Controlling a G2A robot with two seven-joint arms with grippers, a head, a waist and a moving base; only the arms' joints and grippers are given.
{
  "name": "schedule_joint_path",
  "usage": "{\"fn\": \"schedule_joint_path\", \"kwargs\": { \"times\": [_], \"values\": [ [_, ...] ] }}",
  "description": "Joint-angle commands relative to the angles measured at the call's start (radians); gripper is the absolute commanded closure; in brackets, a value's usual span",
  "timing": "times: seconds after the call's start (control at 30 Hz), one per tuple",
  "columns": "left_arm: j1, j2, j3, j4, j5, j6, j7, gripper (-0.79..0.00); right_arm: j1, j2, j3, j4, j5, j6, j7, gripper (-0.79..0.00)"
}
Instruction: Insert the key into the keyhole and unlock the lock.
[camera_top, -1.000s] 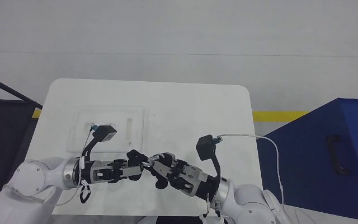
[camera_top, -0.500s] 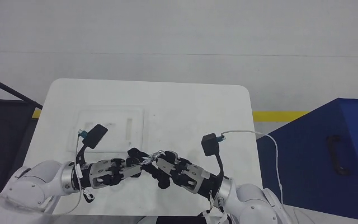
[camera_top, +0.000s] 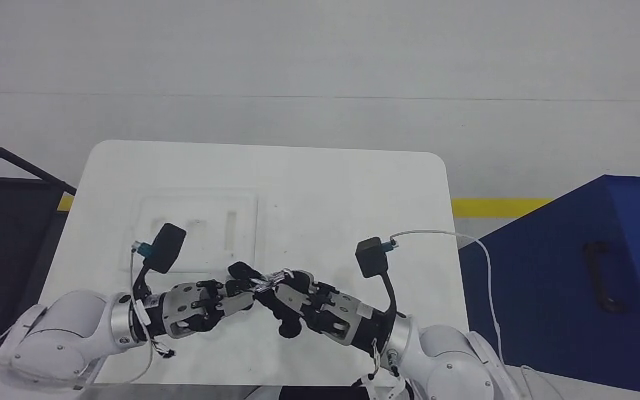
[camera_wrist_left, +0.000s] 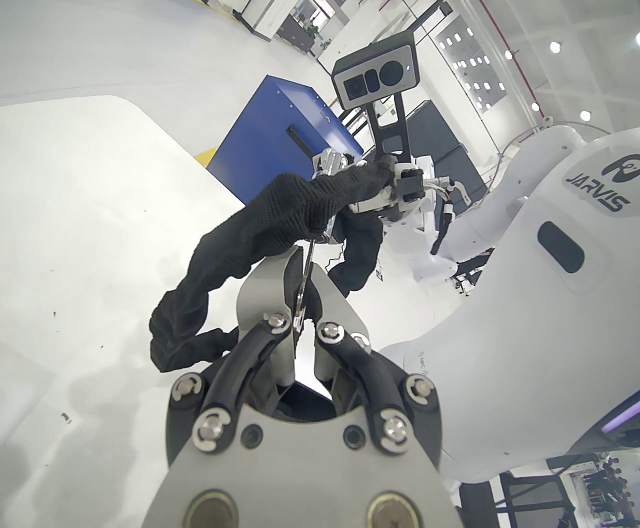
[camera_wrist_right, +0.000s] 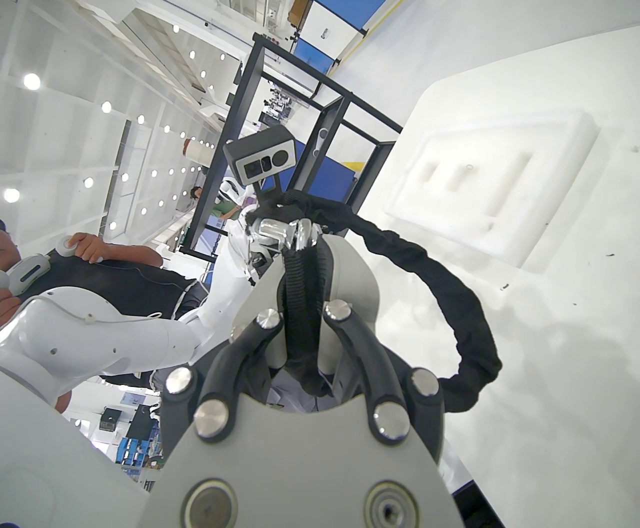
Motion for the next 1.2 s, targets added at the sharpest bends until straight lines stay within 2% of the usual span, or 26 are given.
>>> {"fn": "schedule_joint_path", "kwargs": {
  "times": [0.0,0.2,0.53,0.8,0.87,1.17],
  "values": [
    [0.016,-0.007,-0.004,-0.023,0.120,-0.026,0.072,0.000,0.003,0.001,-0.001,0.002,0.002,0.002,-0.002,0.000],
    [0.064,-0.032,-0.032,-0.069,0.423,-0.106,0.290,0.000,0.008,0.003,-0.004,0.007,0.009,0.005,-0.011,0.000],
    [0.127,-0.072,-0.034,-0.102,0.848,-0.129,0.651,0.000,0.014,0.006,-0.010,0.011,0.023,0.004,-0.020,0.000],
    [0.134,-0.074,-0.029,-0.104,0.872,-0.139,0.671,0.000,0.023,0.008,-0.025,0.016,0.038,0.000,-0.021,0.000],
    [0.114,-0.077,-0.047,-0.126,0.942,-0.090,0.688,0.000,0.025,0.009,-0.028,0.017,0.039,0.001,-0.023,0.000],
    [0.161,-0.101,-0.013,-0.147,1.353,-0.012,1.012,0.000,0.021,0.012,-0.030,0.016,0.044,-0.002,-0.035,0.000]
  ]
}}
